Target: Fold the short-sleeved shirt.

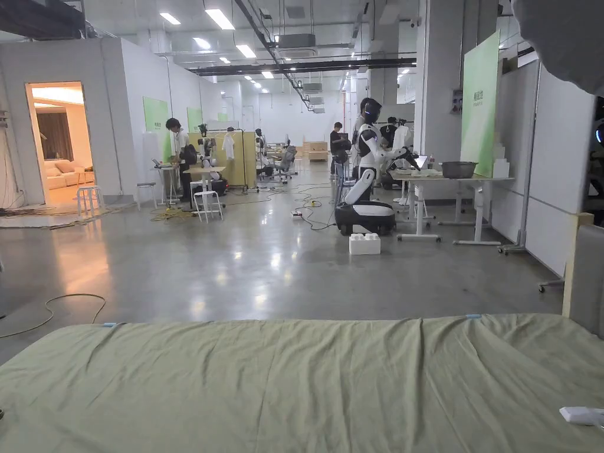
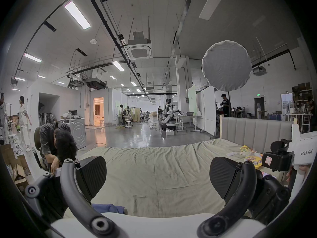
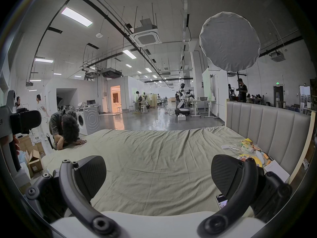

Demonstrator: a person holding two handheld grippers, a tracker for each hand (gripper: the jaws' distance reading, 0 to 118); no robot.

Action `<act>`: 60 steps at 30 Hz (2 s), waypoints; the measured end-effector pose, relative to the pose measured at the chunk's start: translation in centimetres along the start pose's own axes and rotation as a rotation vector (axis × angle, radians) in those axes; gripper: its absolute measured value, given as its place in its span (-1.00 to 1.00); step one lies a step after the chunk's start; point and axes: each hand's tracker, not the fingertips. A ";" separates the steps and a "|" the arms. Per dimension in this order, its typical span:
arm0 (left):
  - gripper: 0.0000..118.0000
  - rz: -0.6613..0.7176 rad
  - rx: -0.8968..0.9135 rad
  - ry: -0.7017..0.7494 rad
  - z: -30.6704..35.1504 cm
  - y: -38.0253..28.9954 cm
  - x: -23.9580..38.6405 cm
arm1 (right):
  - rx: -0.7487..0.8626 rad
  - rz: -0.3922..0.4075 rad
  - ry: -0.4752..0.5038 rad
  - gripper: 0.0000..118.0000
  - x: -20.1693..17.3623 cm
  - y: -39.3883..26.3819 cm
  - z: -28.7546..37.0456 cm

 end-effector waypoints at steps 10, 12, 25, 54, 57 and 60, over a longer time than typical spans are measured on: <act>1.00 0.009 -0.012 -0.004 -0.1 -0.3 0.0 | -0.072 -0.175 0.033 1.00 0.7 0.9 -0.3; 1.00 0.007 -0.014 -0.005 -0.2 -0.4 0.1 | -0.078 -0.227 0.006 1.00 0.6 1.6 -0.3; 1.00 0.017 -0.015 -0.031 -0.3 -0.3 0.6 | -0.194 -0.142 -0.237 1.00 -2.6 2.9 -0.8; 1.00 0.010 -0.042 -0.072 -0.6 -0.7 1.0 | 0.075 -0.320 0.053 1.00 0.6 1.8 1.6; 1.00 0.087 -0.041 -0.080 -0.7 -0.4 0.5 | 0.059 -0.185 -0.027 1.00 -0.1 2.1 1.3; 1.00 0.134 -0.029 -0.091 -0.7 -0.2 0.3 | 0.036 -0.108 -0.041 1.00 -0.8 1.9 1.1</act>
